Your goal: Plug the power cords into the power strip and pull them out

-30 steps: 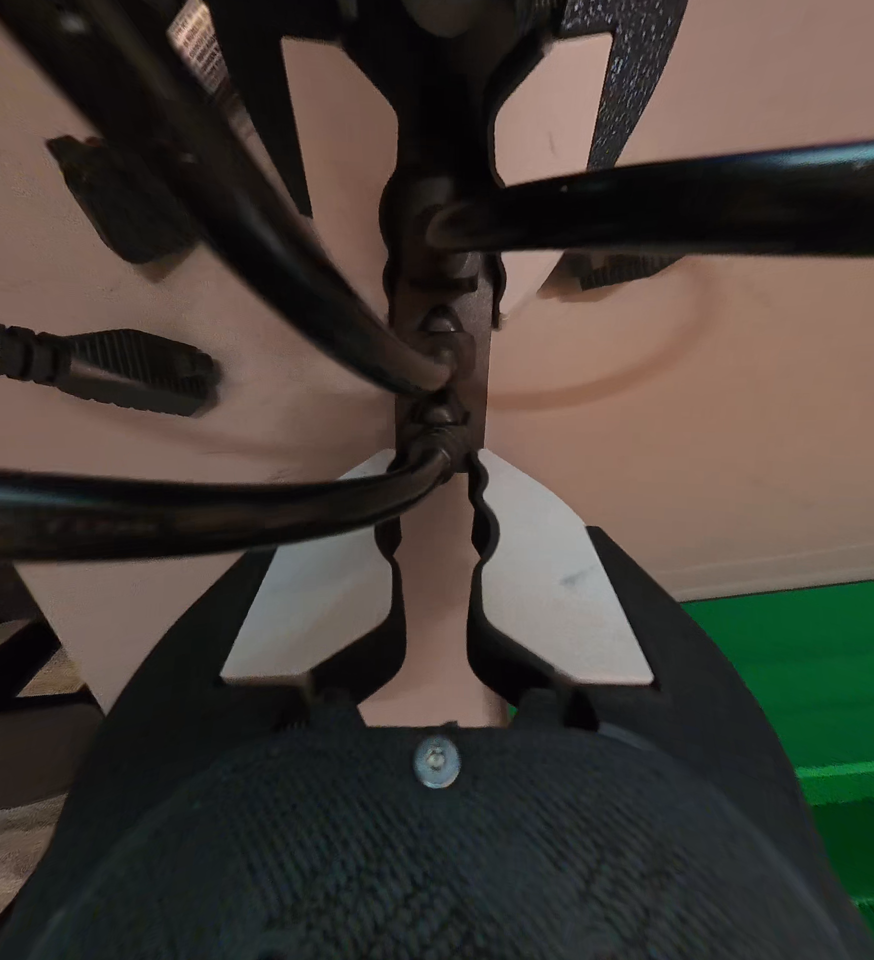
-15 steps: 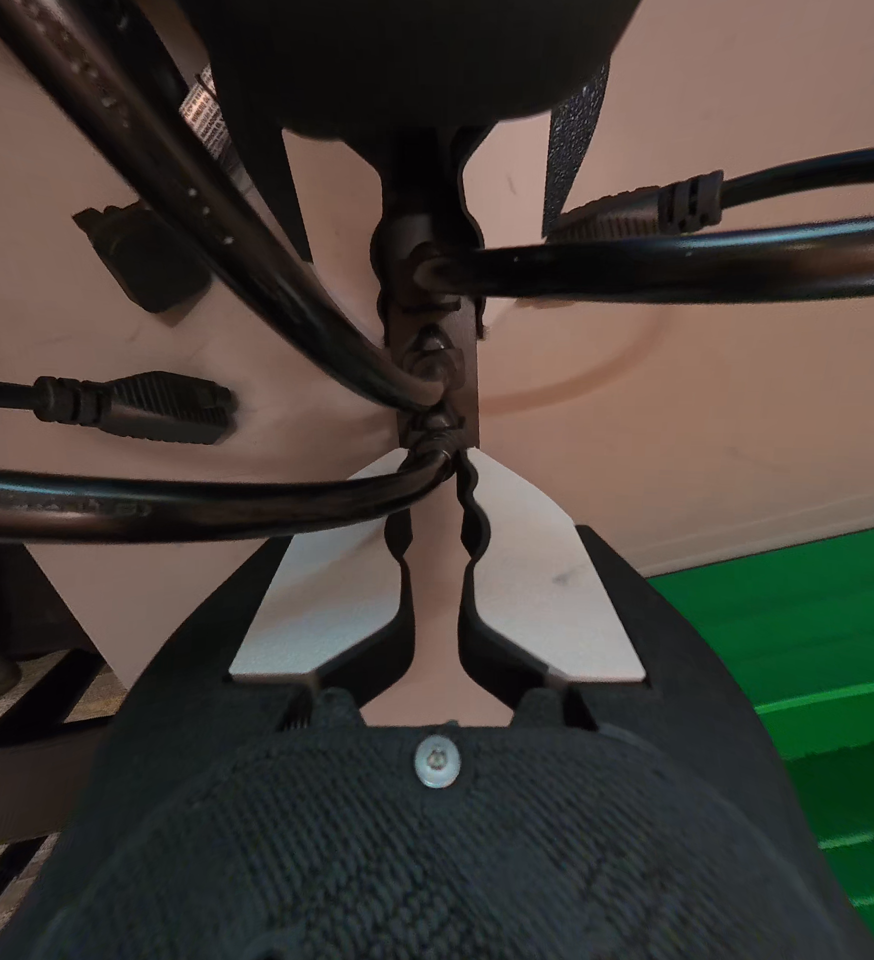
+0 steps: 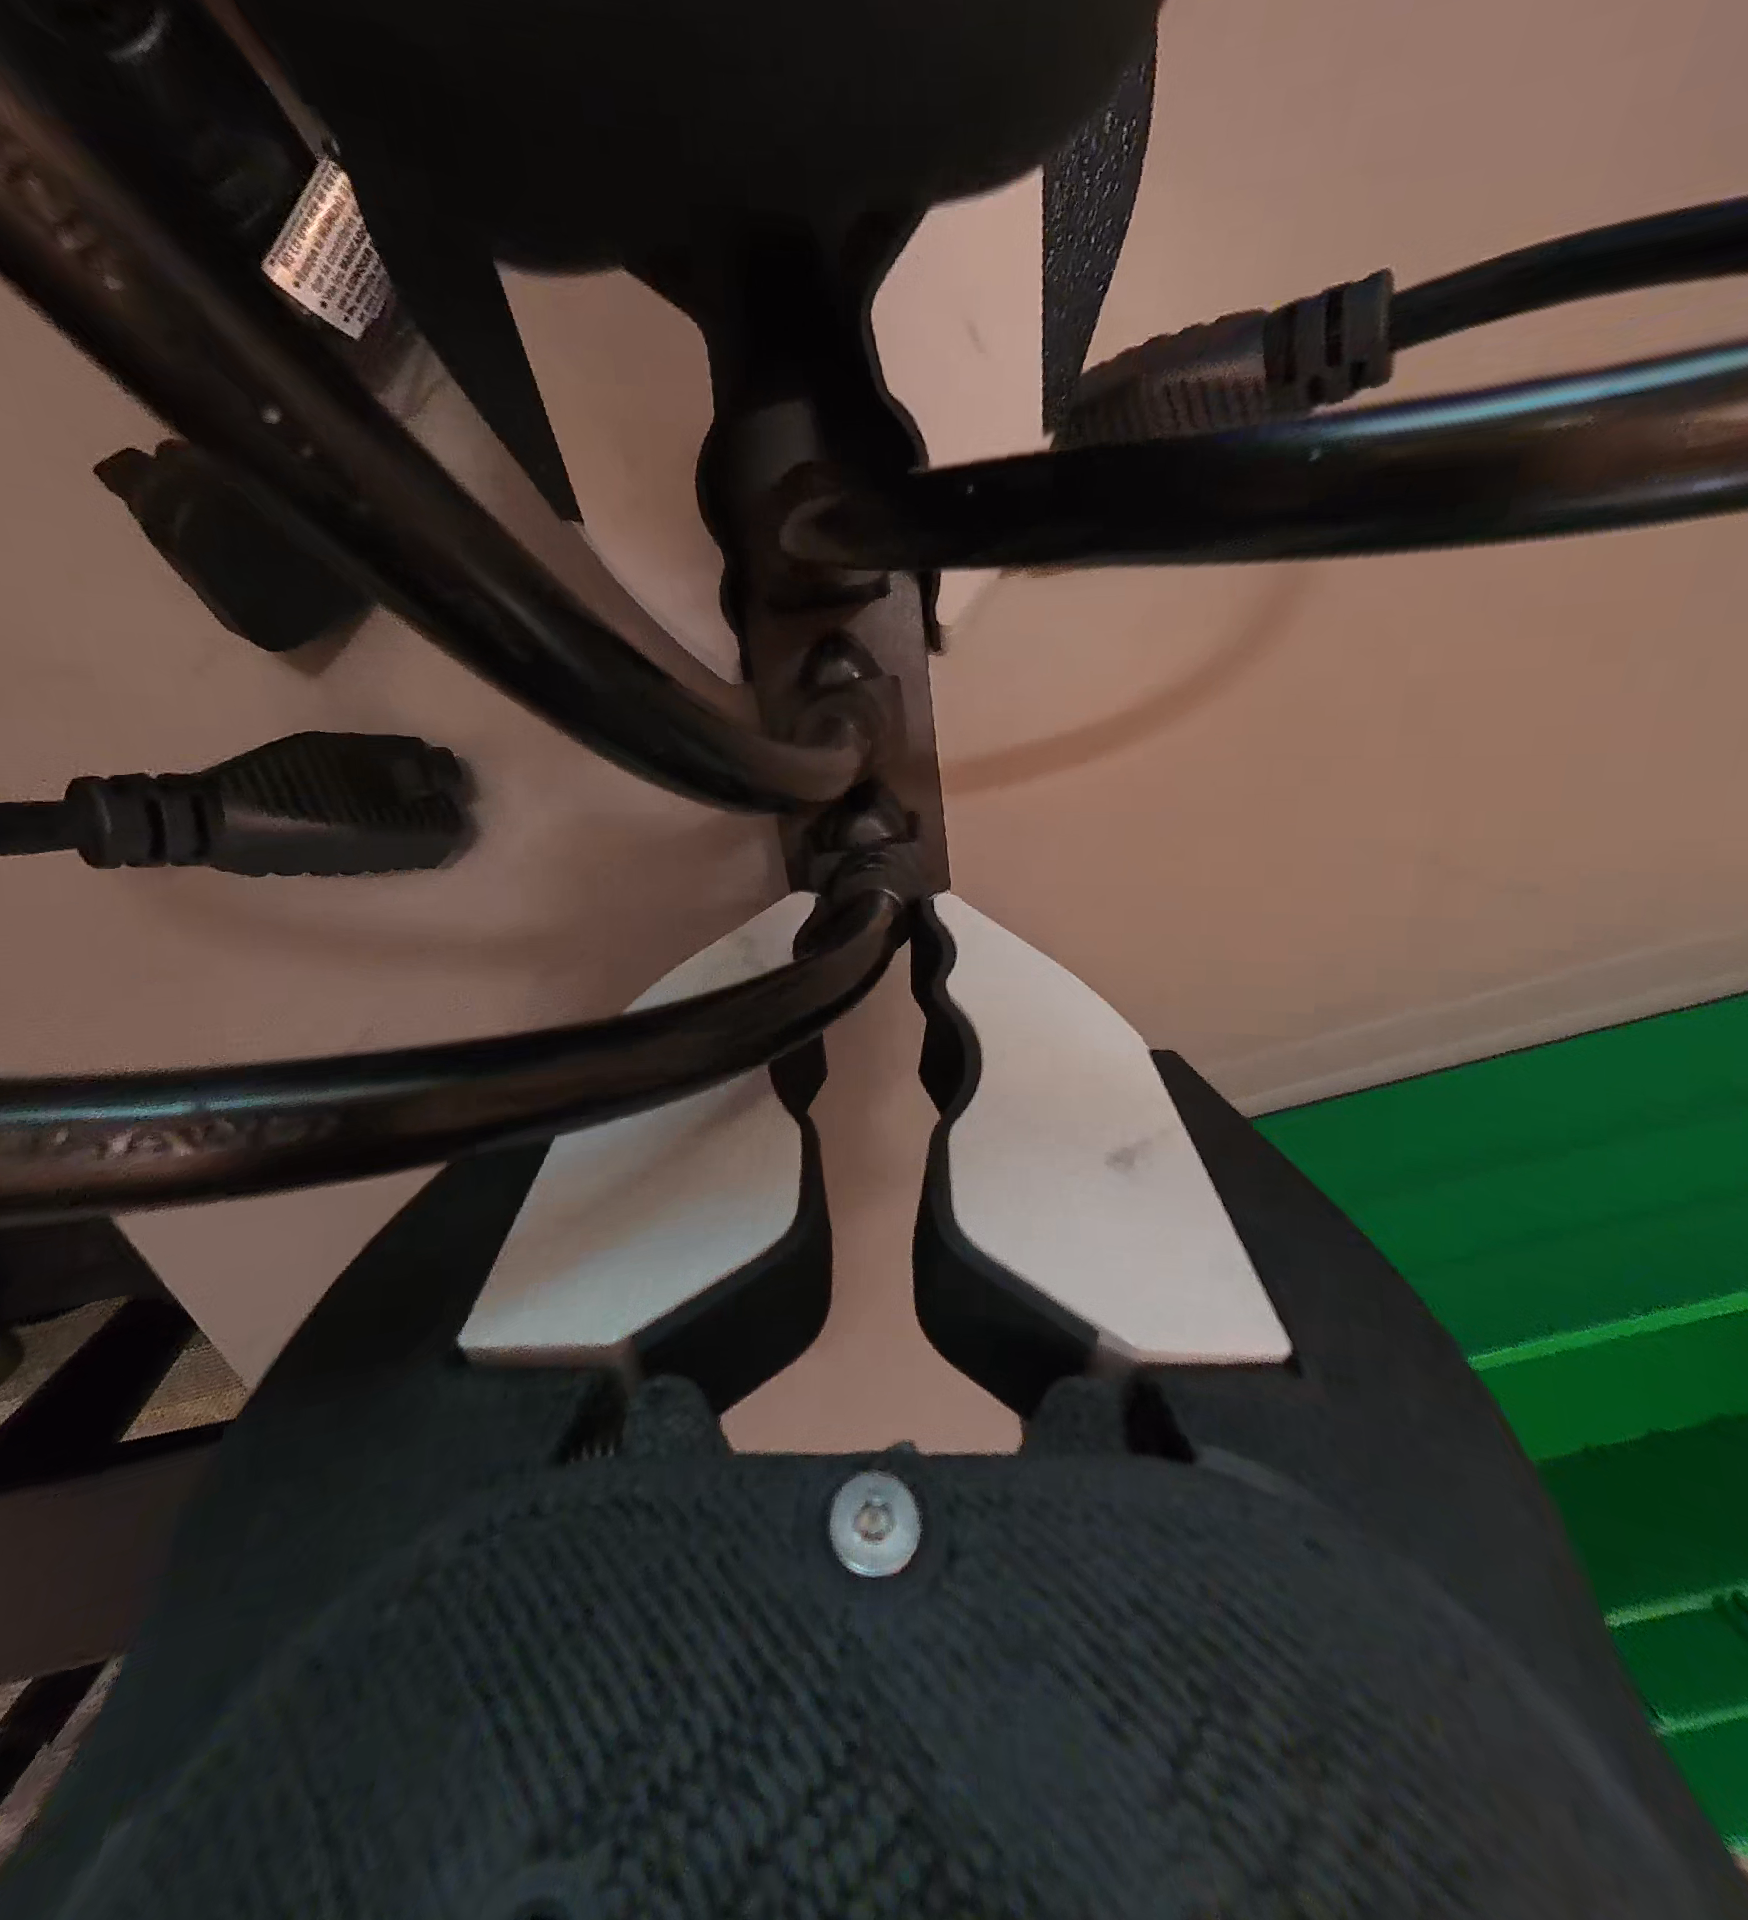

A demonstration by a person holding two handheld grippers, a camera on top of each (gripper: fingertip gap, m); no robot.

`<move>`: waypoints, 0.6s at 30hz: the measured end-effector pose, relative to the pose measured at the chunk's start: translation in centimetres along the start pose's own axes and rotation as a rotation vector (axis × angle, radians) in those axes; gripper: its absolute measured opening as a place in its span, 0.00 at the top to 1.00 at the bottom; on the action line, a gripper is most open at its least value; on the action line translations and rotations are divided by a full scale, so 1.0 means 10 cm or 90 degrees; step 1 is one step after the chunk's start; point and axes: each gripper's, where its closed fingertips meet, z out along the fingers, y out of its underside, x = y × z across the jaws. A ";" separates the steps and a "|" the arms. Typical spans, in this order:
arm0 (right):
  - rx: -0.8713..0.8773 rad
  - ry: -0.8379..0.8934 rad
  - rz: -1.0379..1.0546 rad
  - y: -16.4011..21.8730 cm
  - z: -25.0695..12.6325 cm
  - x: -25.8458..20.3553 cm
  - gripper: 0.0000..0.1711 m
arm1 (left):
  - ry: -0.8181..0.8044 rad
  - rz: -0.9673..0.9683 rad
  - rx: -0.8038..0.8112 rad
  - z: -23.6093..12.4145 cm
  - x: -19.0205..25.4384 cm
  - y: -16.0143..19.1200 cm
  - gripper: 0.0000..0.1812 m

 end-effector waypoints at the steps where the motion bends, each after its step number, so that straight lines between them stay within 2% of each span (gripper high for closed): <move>1: -0.003 -0.001 0.003 0.00 0.01 0.00 0.91 | 0.002 -0.001 -0.001 0.00 0.00 0.00 0.76; 8: 0.018 -0.001 0.016 -0.01 0.01 -0.02 0.91 | 0.012 -0.032 0.036 -0.02 0.03 -0.11 0.76; 14: 0.041 0.011 -0.022 -0.04 0.02 -0.02 0.91 | -0.005 0.009 0.015 0.03 0.03 -0.08 0.76; 18: 0.017 -0.015 -0.022 -0.03 0.01 -0.05 0.91 | 0.002 0.015 0.014 0.03 0.04 -0.08 0.75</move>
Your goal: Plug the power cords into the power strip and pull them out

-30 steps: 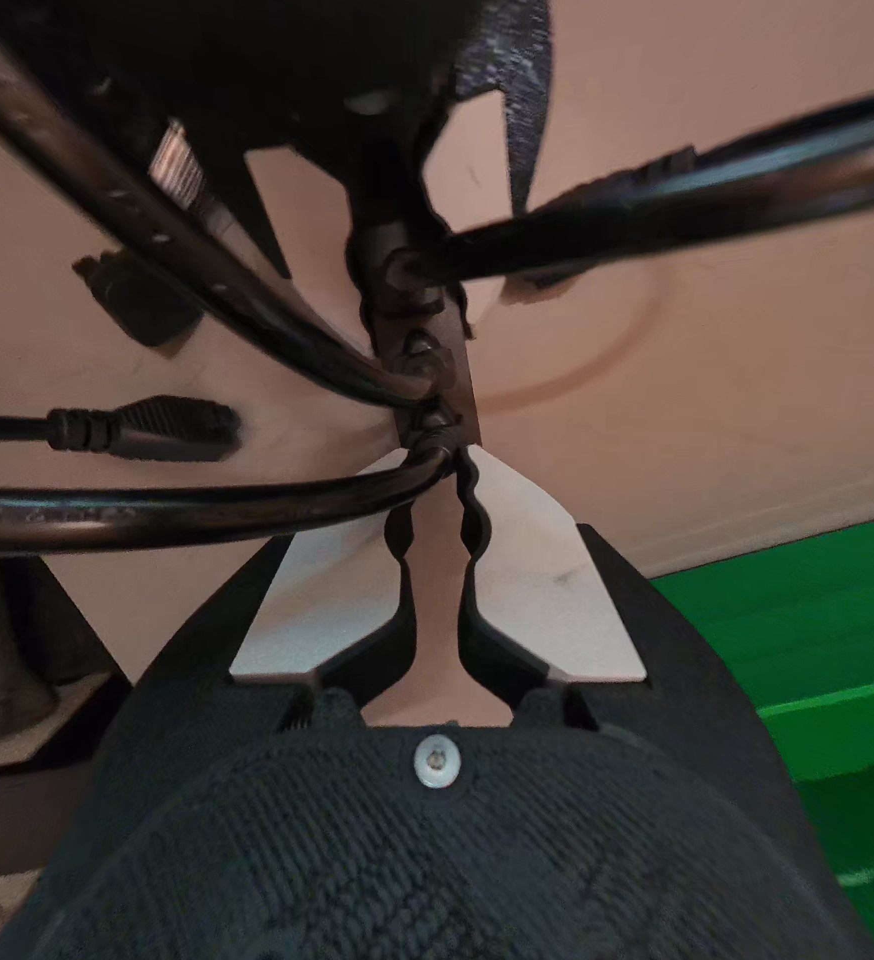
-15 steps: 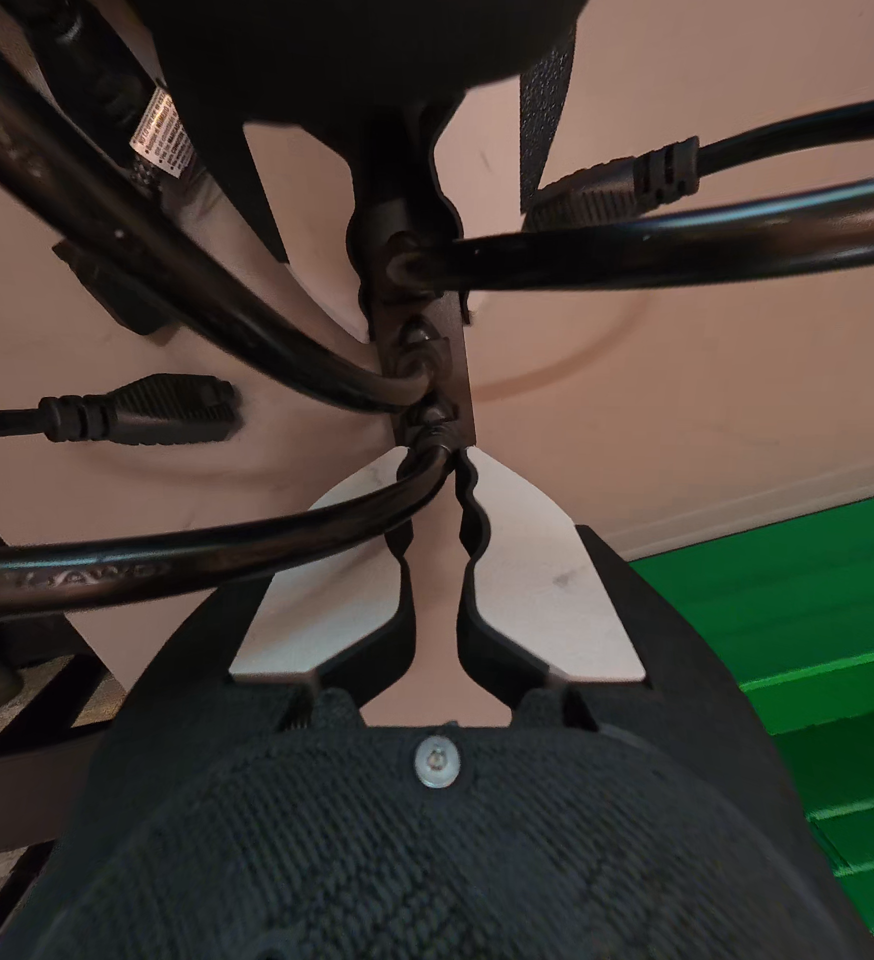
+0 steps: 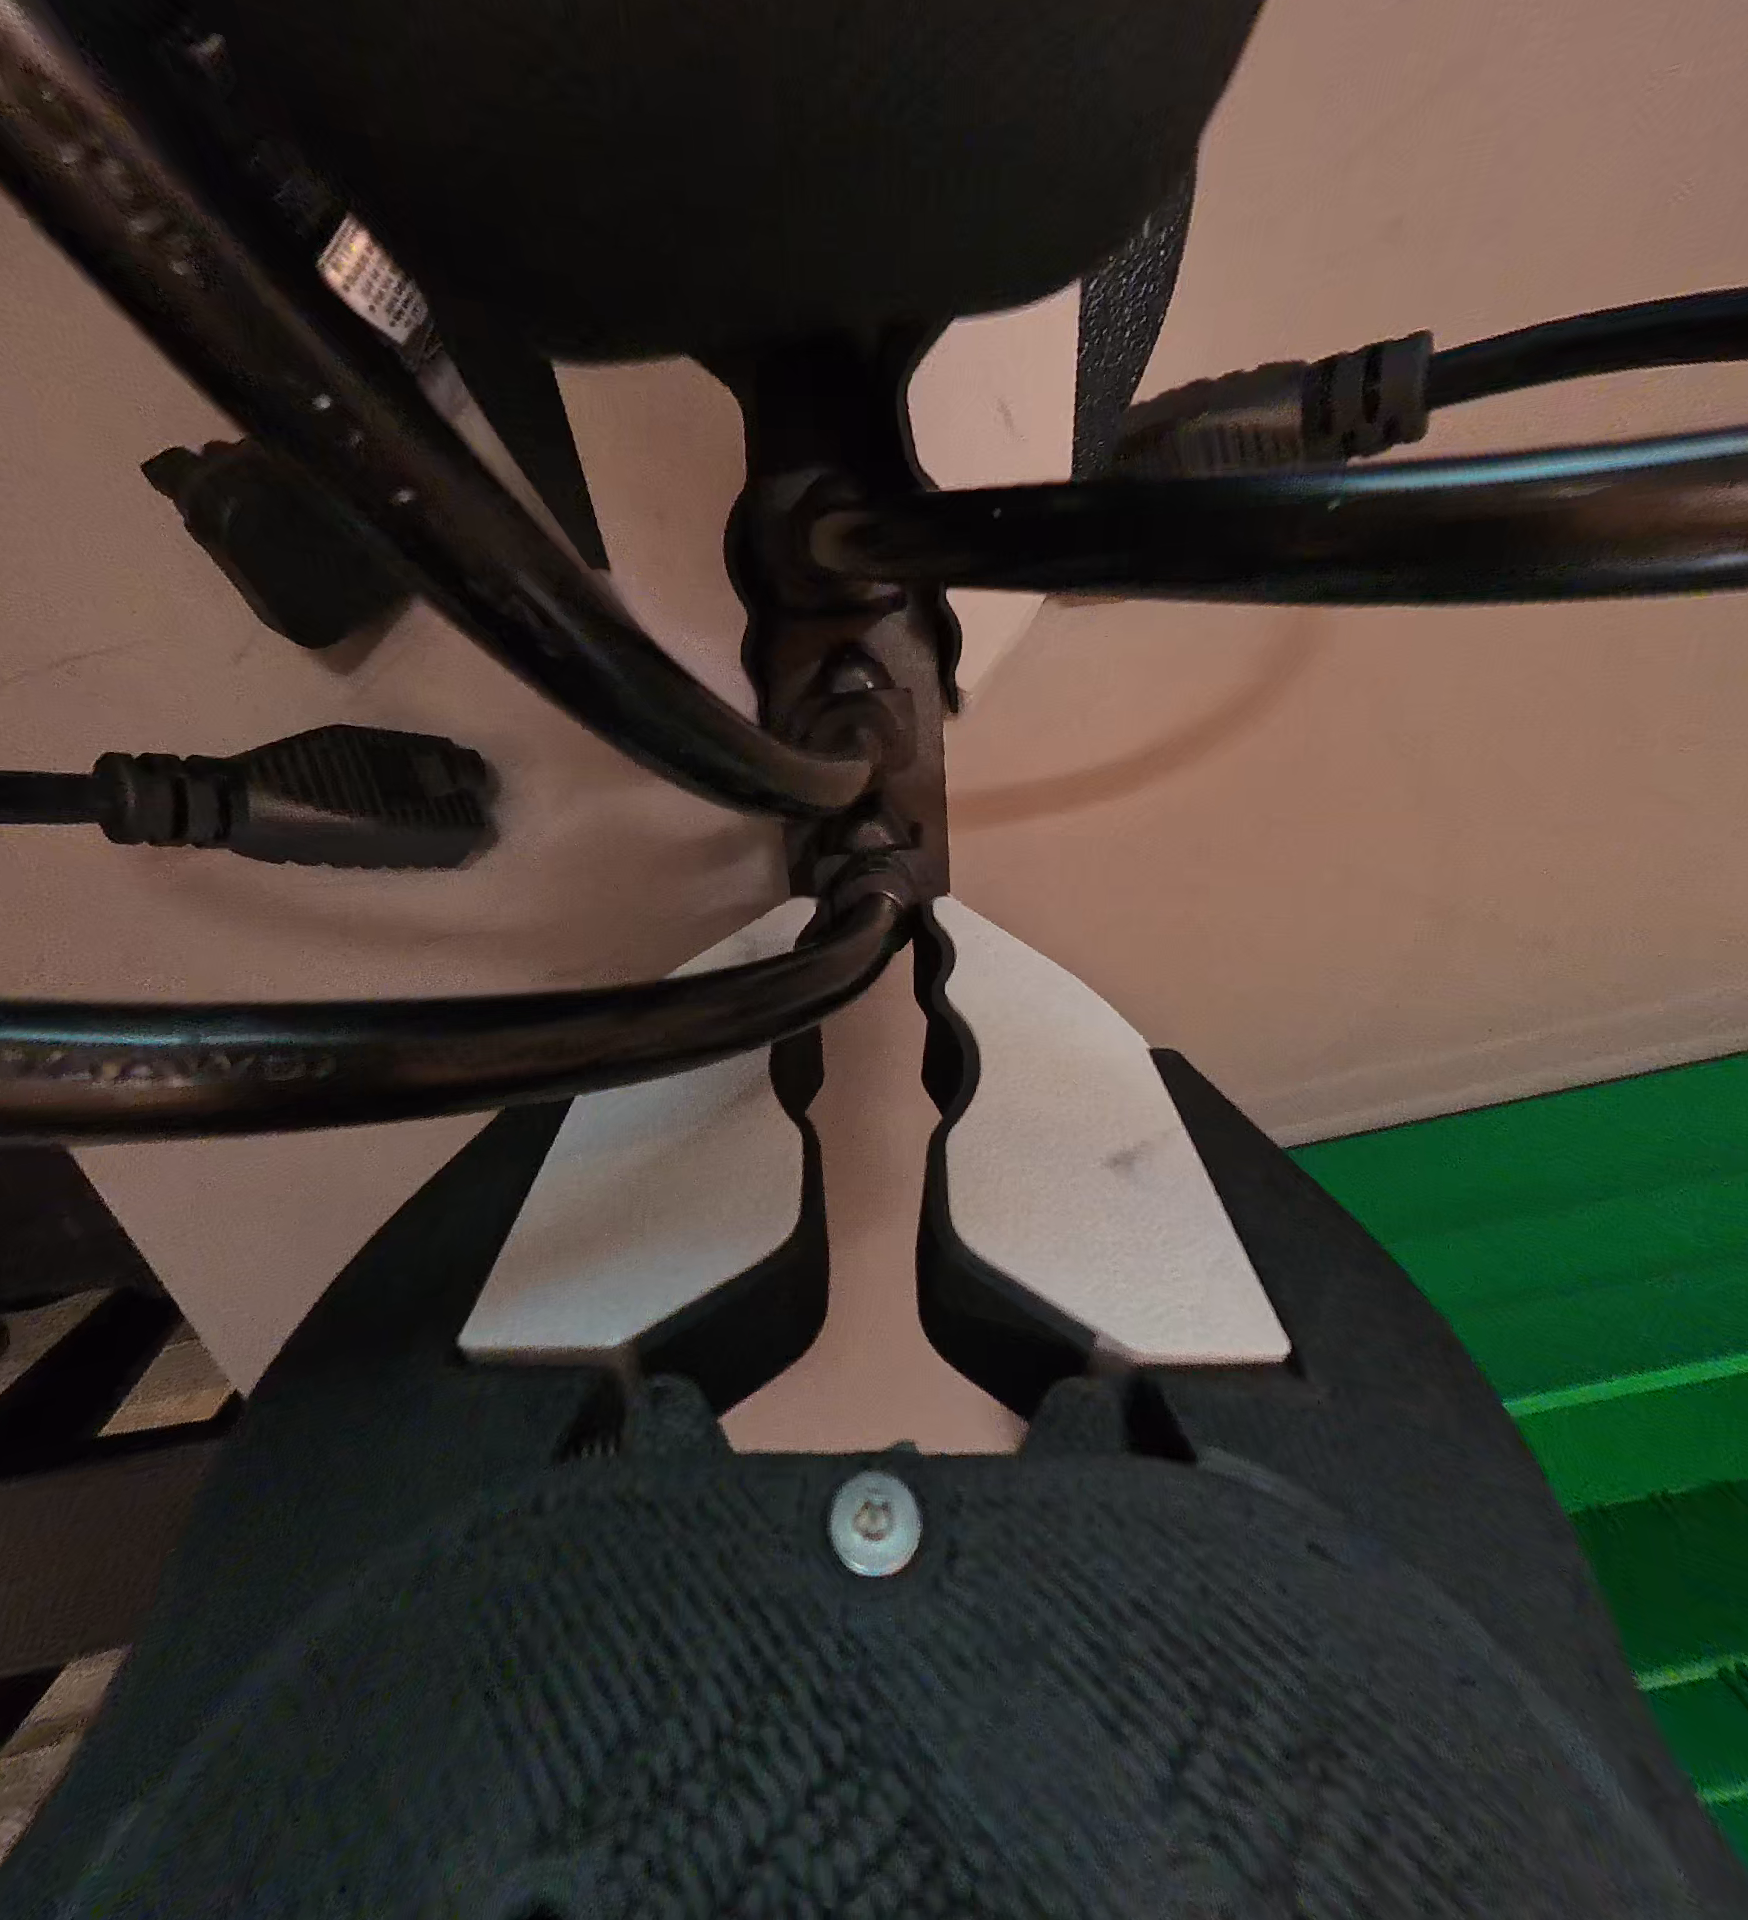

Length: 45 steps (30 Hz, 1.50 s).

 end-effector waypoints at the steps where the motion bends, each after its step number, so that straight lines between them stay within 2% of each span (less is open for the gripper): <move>1: -0.003 -0.011 -0.001 0.00 0.00 -0.01 0.90 | 0.000 0.001 0.000 0.00 0.00 0.00 0.75; 5: -0.030 -0.010 -0.007 0.01 -0.01 -0.01 0.92 | 0.001 0.004 0.001 0.00 0.01 0.00 0.75; 9: -0.017 -0.027 0.053 0.02 -0.01 0.00 0.92 | 0.001 -0.001 -0.001 0.00 0.00 0.00 0.75; 17: 0.002 -0.040 0.069 0.05 -0.04 0.01 0.92 | -0.005 -0.001 0.005 0.03 0.00 -0.03 0.75; 26: -0.026 -0.031 0.053 0.03 -0.09 -0.02 0.92 | 0.005 -0.009 0.017 0.03 0.03 -0.07 0.75; 35: -0.004 -0.028 0.041 -0.05 -0.01 -0.12 0.92 | 0.011 0.006 -0.091 -0.07 0.10 0.06 0.74; 39: 0.019 -0.024 0.040 -0.13 0.01 -0.14 0.92 | -0.010 0.016 -0.149 -0.25 0.10 0.08 0.77; 42: 0.034 -0.022 0.039 -0.17 0.02 -0.14 0.92 | -0.019 0.000 -0.221 -0.39 0.11 0.24 0.78; 45: 0.032 -0.020 0.035 -0.19 0.03 -0.13 0.92 | 0.012 0.001 -0.265 -0.36 0.11 0.29 0.77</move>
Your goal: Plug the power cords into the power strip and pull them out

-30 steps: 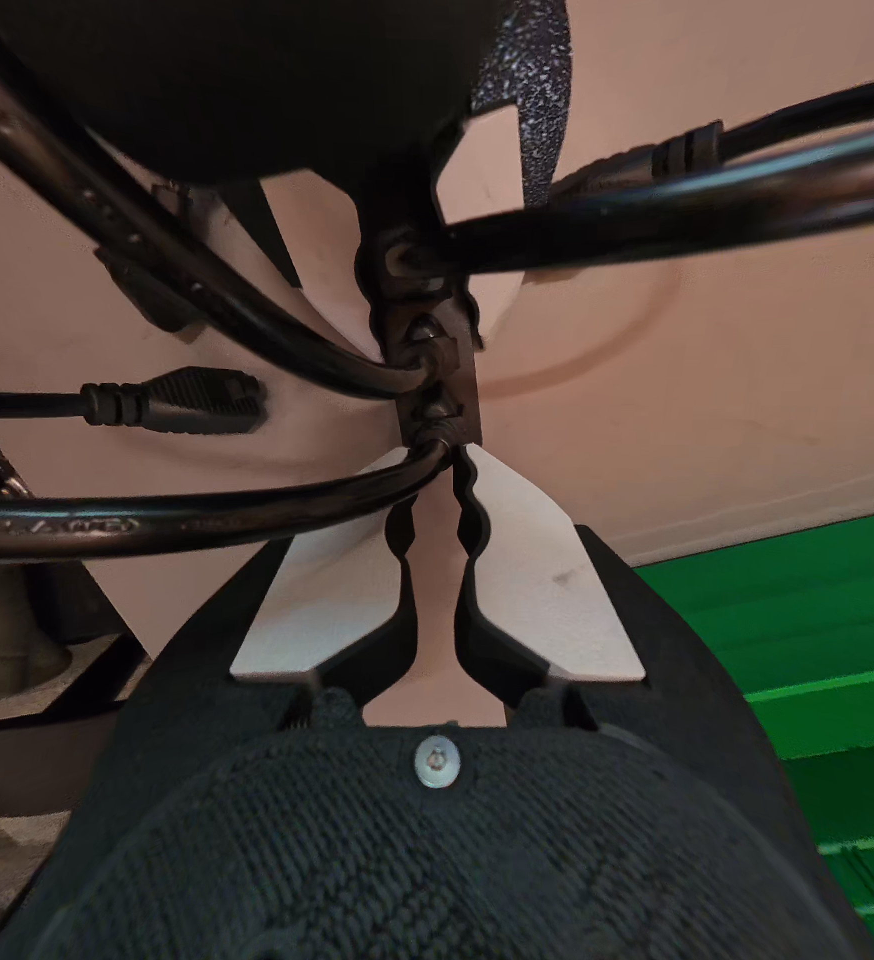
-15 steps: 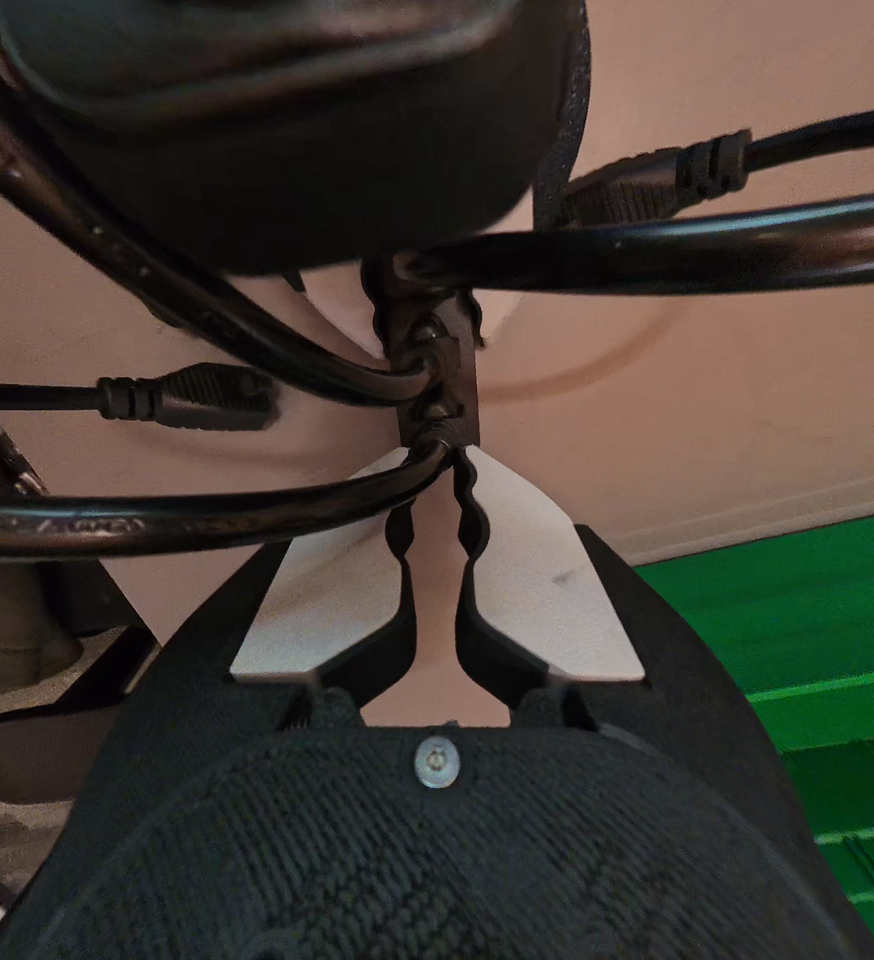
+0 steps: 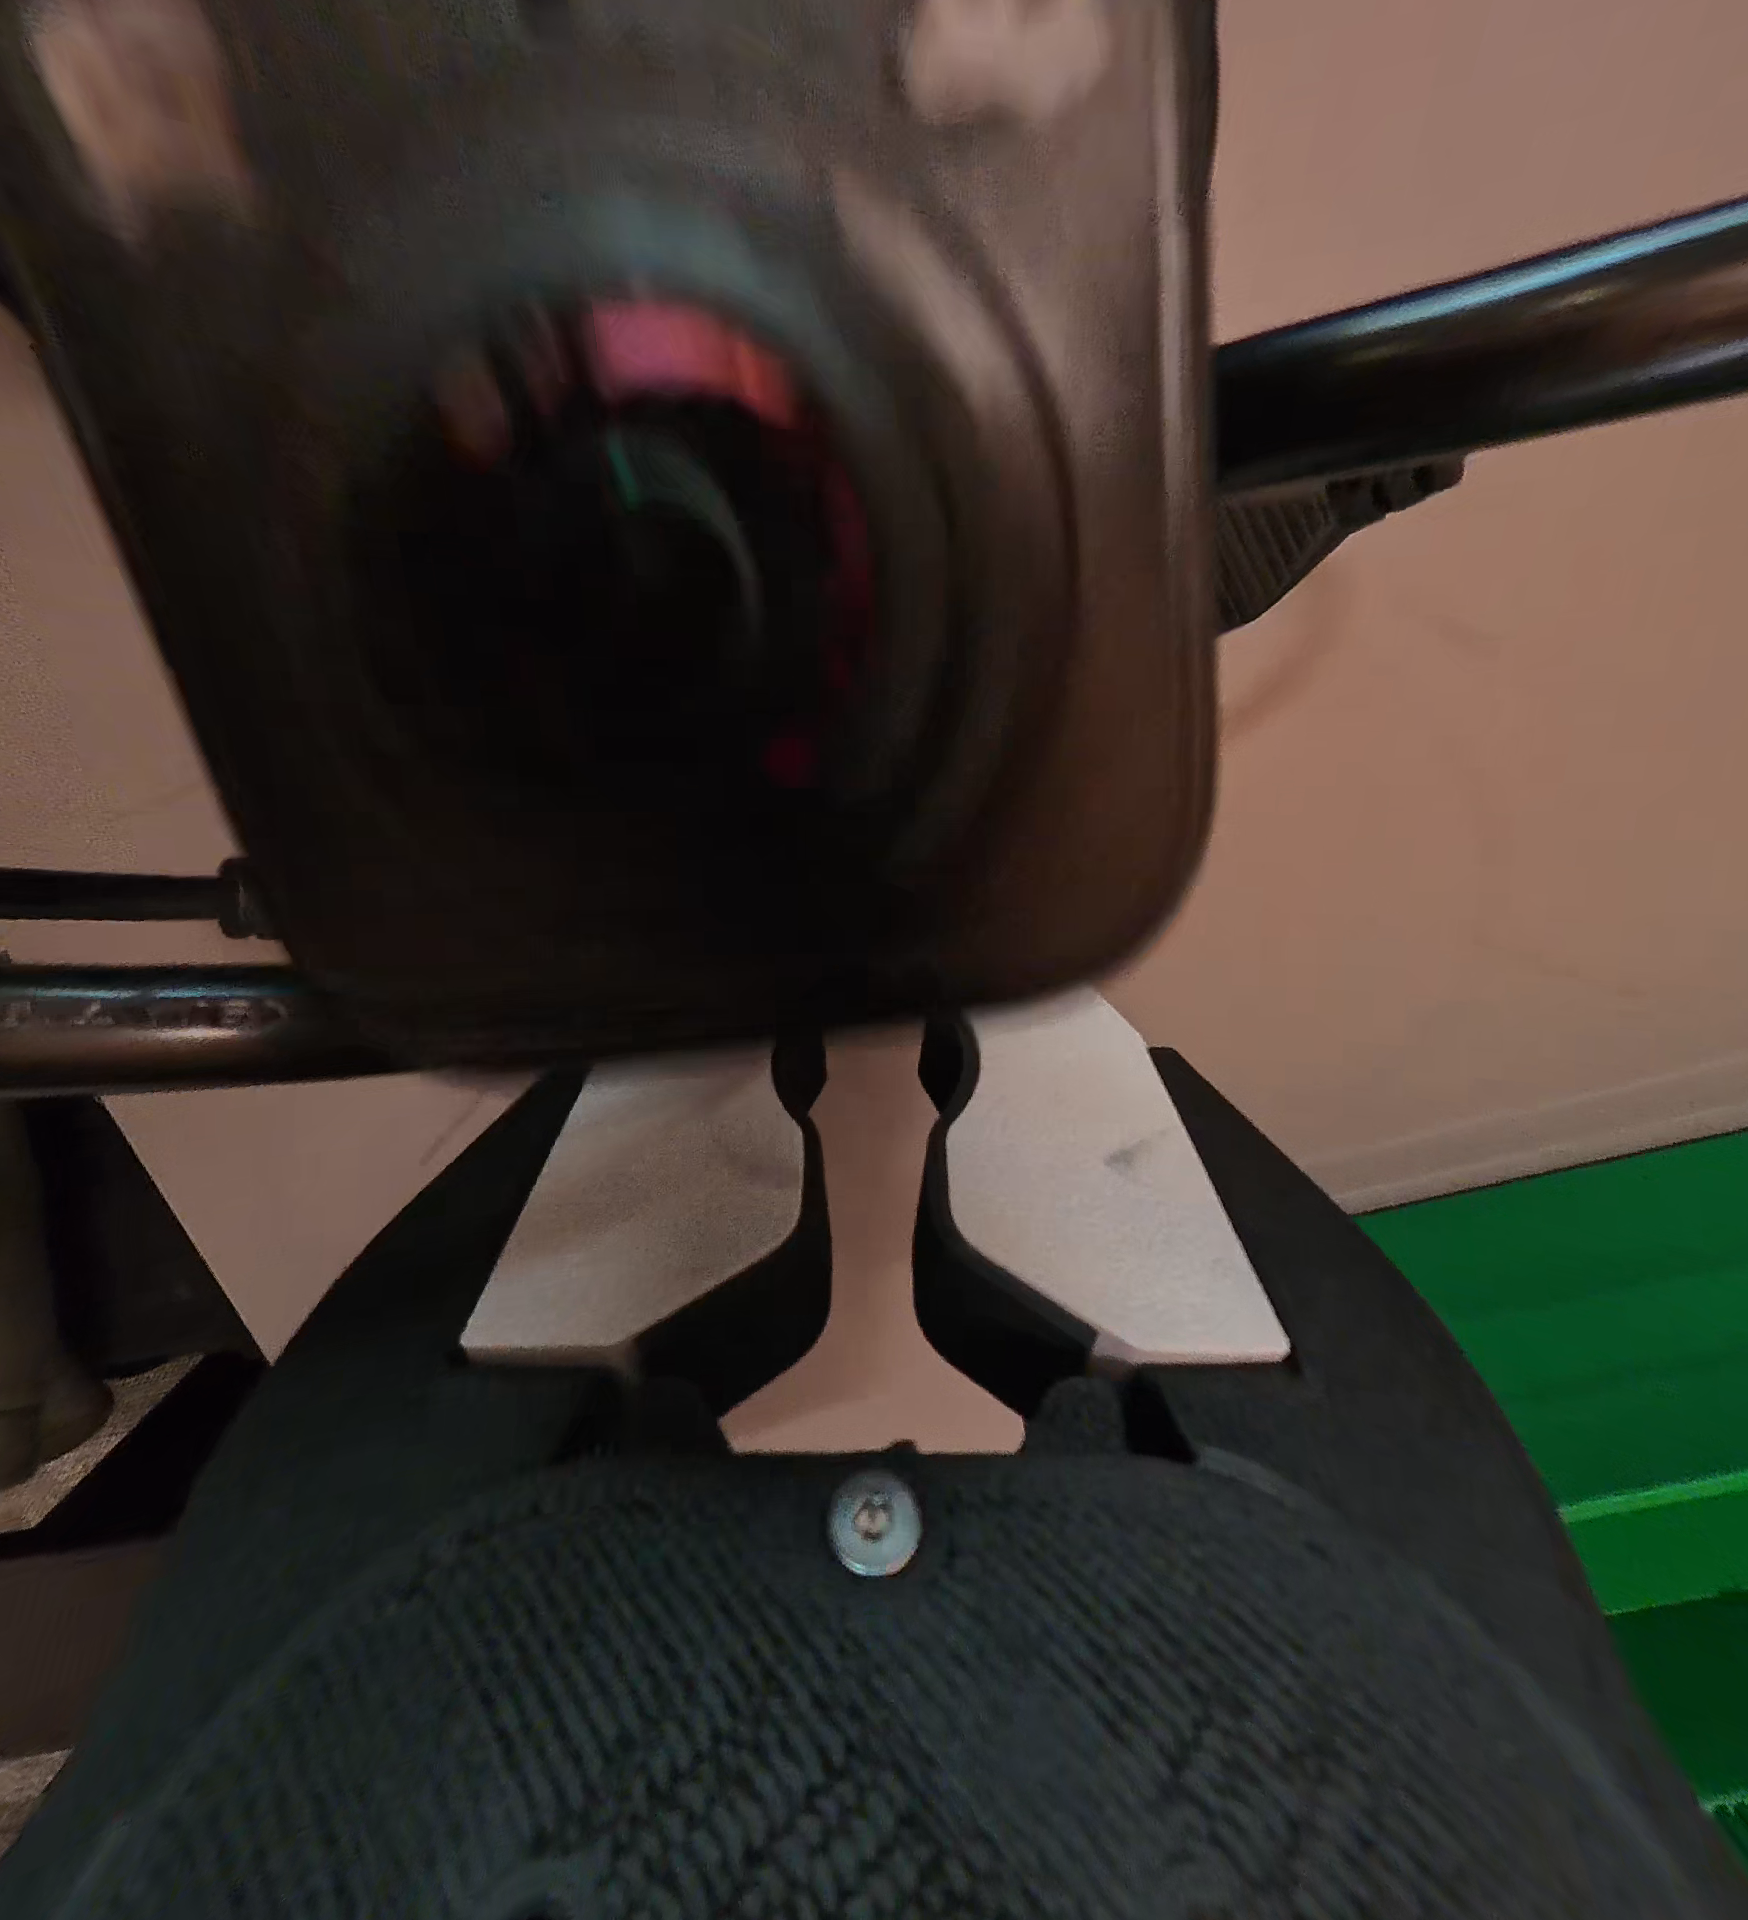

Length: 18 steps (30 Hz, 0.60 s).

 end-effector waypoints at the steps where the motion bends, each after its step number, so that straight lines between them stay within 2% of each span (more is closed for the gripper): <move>1: -0.005 0.001 -0.006 0.00 0.00 0.00 0.87 | -0.001 0.005 -0.025 0.00 0.00 0.01 0.77; 8: 0.013 0.013 -0.020 -0.01 0.00 -0.06 0.51 | 0.000 0.049 -0.134 -0.01 0.00 0.06 0.78; 10: 0.036 0.015 -0.005 -0.02 0.01 -0.06 0.53 | 0.004 0.047 -0.146 -0.02 0.00 0.07 0.78; 14: 0.045 0.024 -0.017 -0.07 0.02 -0.07 0.75 | 0.009 0.006 -0.162 -0.05 0.03 0.14 0.77; 17: 0.042 0.033 -0.024 -0.09 0.03 -0.07 0.92 | 0.004 -0.021 -0.258 -0.19 0.01 0.40 0.73; 18: 0.044 0.034 -0.027 -0.09 0.03 -0.08 0.92 | -0.012 -0.011 -0.285 -0.26 -0.02 0.49 0.71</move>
